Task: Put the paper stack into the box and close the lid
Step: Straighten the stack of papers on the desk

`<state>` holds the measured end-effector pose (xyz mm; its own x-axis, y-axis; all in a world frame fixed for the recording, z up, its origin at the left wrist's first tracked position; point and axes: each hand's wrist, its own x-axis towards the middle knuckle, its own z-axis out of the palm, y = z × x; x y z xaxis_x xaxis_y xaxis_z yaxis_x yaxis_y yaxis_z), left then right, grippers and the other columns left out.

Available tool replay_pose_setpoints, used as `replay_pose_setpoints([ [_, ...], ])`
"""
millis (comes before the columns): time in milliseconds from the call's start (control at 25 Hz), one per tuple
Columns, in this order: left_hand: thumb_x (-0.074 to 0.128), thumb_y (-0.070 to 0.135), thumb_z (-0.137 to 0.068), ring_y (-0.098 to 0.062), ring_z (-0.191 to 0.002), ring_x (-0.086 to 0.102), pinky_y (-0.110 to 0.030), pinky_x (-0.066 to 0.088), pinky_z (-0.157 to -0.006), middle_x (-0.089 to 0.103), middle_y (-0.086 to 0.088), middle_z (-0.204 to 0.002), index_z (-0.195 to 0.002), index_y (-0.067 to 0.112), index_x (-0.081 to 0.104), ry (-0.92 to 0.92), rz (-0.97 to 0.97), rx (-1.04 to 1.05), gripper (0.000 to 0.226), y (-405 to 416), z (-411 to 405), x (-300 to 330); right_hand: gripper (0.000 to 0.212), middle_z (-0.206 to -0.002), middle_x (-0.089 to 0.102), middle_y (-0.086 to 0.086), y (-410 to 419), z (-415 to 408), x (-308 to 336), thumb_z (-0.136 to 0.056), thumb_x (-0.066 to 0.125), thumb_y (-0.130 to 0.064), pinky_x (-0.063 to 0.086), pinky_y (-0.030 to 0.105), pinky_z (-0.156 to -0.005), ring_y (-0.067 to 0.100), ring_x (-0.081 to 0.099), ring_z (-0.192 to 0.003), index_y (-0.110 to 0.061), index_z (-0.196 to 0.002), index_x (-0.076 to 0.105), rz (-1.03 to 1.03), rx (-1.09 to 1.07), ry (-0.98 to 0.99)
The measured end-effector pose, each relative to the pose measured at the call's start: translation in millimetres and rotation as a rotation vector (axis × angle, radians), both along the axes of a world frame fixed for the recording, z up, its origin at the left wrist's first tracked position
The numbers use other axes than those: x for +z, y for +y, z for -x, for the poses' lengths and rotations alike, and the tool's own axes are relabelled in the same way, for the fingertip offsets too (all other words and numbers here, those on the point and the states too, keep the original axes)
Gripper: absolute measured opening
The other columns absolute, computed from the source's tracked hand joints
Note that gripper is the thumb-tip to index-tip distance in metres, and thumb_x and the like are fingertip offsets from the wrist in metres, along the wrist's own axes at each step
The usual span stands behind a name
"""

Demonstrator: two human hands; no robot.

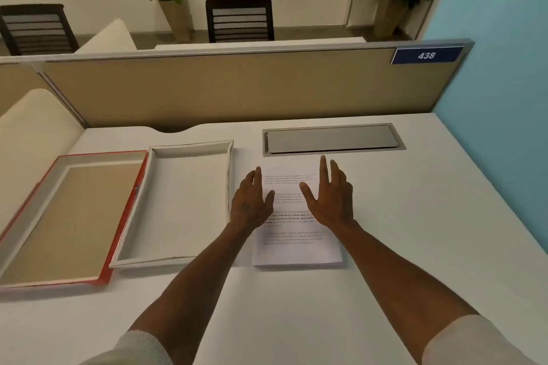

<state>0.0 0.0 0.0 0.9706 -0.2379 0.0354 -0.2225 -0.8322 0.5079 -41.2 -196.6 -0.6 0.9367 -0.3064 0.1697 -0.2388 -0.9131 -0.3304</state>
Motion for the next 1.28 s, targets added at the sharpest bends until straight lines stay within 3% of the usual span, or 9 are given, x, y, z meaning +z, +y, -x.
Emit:
replay_pose_setpoints([
  [200, 0.052, 0.052, -0.097, -0.033, -0.149, 0.035, -0.051, 0.037, -0.118, 0.029, -0.011, -0.165, -0.161, 0.015, 0.014, 0.237, -0.065, 0.137, 0.084, -0.7, 1.6, -28.0, 0.088, -0.163, 0.021, 0.014, -8.2, 13.4, -37.8, -0.091, 0.034, -0.07, 0.035, 0.052, -0.112, 0.034, 0.034, -0.143, -0.023, -0.159, 0.005, -0.023, -0.029, 0.143],
  [360, 0.048, 0.055, -0.097, -0.034, -0.144, 0.038, -0.048, 0.038, -0.115, 0.037, -0.016, -0.158, -0.159, 0.009, 0.02, 0.248, -0.103, 0.203, 0.082, -3.5, -0.6, -41.5, 0.086, -0.163, 0.021, 0.014, -3.6, 19.6, -58.2, -0.092, 0.033, -0.069, 0.032, 0.052, -0.113, 0.034, 0.034, -0.142, -0.021, -0.159, 0.007, -0.045, -0.003, 0.181],
  [600, 0.06, 0.053, -0.093, -0.038, -0.14, 0.046, -0.05, 0.042, -0.115, 0.045, -0.018, -0.154, -0.151, 0.005, 0.036, 0.434, 0.283, 0.569, 0.078, -34.1, -20.0, -35.3, 0.087, -0.16, 0.028, 0.015, -3.5, 15.3, -67.6, -0.092, 0.032, -0.07, 0.031, 0.053, -0.11, 0.033, 0.036, -0.139, -0.017, -0.158, 0.013, -0.005, -0.017, 0.191],
  [760, 0.069, 0.048, -0.088, -0.029, -0.103, 0.06, -0.041, 0.052, -0.087, 0.061, -0.017, -0.133, -0.132, 0.004, 0.053, 0.544, 0.478, 0.721, 0.064, -34.4, -34.0, -27.6, 0.087, -0.161, 0.028, 0.015, -5.6, 14.6, -74.5, -0.092, 0.031, -0.07, 0.028, 0.055, -0.113, 0.034, 0.034, -0.141, -0.015, -0.158, 0.017, -0.013, -0.013, 0.196],
  [840, 0.071, 0.047, -0.087, -0.025, -0.097, 0.055, -0.039, 0.048, -0.082, 0.062, -0.014, -0.129, -0.124, 0.007, 0.053, 0.592, 0.528, 0.699, 0.057, -29.9, -41.5, -24.4, 0.087, -0.161, 0.027, 0.015, -6.9, 13.9, -76.2, -0.092, 0.031, -0.071, 0.028, 0.055, -0.114, 0.035, 0.032, -0.142, -0.015, -0.157, 0.019, -0.016, -0.015, 0.186],
  [960, 0.072, 0.048, -0.087, -0.031, -0.12, 0.057, -0.048, 0.05, -0.104, 0.055, -0.012, -0.142, -0.142, 0.009, 0.045, 0.687, 0.556, 0.624, 0.073, -26.0, -46.0, -21.4, 0.087, -0.161, 0.029, 0.015, -7.9, 13.6, -78.0, -0.091, 0.031, -0.071, 0.028, 0.056, -0.114, 0.035, 0.033, -0.142, -0.015, -0.157, 0.021, -0.022, -0.007, 0.18],
  [1040, 0.072, 0.048, -0.087, -0.035, -0.131, 0.055, -0.053, 0.046, -0.11, 0.053, -0.011, -0.149, -0.148, 0.014, 0.042, 0.651, 0.522, 0.537, 0.076, -26.5, -39.8, -19.8, 0.087, -0.16, 0.03, 0.015, -8.2, 13.7, -78.9, -0.091, 0.032, -0.071, 0.028, 0.056, -0.113, 0.035, 0.034, -0.142, -0.015, -0.157, 0.022, -0.024, -0.008, 0.172],
  [1160, 0.073, 0.048, -0.087, -0.035, -0.124, 0.062, -0.052, 0.051, -0.105, 0.061, -0.007, -0.14, -0.14, 0.021, 0.049, 0.538, 0.529, 0.374, 0.064, -25.1, -26.4, -18.2, 0.087, -0.159, 0.032, 0.016, -9.7, 13.5, -80.8, -0.091, 0.033, -0.071, 0.031, 0.055, -0.111, 0.035, 0.036, -0.14, -0.014, -0.156, 0.024, -0.018, -0.013, 0.151],
  [1280, 0.067, 0.056, -0.081, -0.03, -0.112, 0.068, -0.052, 0.058, -0.096, 0.066, -0.001, -0.131, -0.137, 0.031, 0.049, 0.562, 0.603, 0.156, 0.064, -16.5, -15.5, -14.1, 0.088, -0.158, 0.033, 0.017, -10.5, 13.7, -82.1, -0.09, 0.032, -0.072, 0.031, 0.055, -0.11, 0.035, 0.038, -0.138, -0.013, -0.155, 0.026, -0.033, -0.02, 0.141],
])
